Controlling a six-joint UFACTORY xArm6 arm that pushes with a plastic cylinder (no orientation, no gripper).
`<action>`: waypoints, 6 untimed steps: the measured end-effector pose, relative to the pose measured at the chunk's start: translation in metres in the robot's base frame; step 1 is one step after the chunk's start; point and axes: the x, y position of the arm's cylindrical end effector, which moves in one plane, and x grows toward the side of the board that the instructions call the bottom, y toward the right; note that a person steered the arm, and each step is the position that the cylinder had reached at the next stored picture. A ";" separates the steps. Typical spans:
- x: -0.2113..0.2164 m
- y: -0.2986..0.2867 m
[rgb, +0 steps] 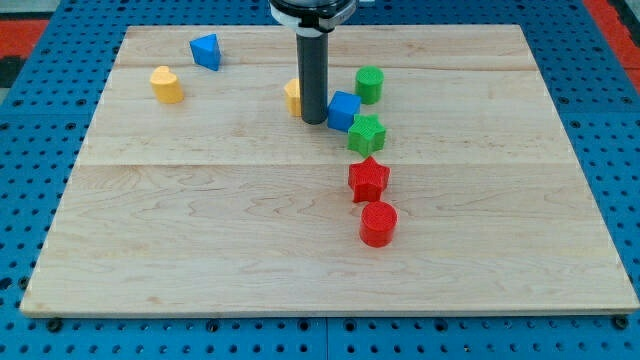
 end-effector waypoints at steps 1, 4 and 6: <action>0.000 0.008; -0.049 -0.004; -0.089 -0.008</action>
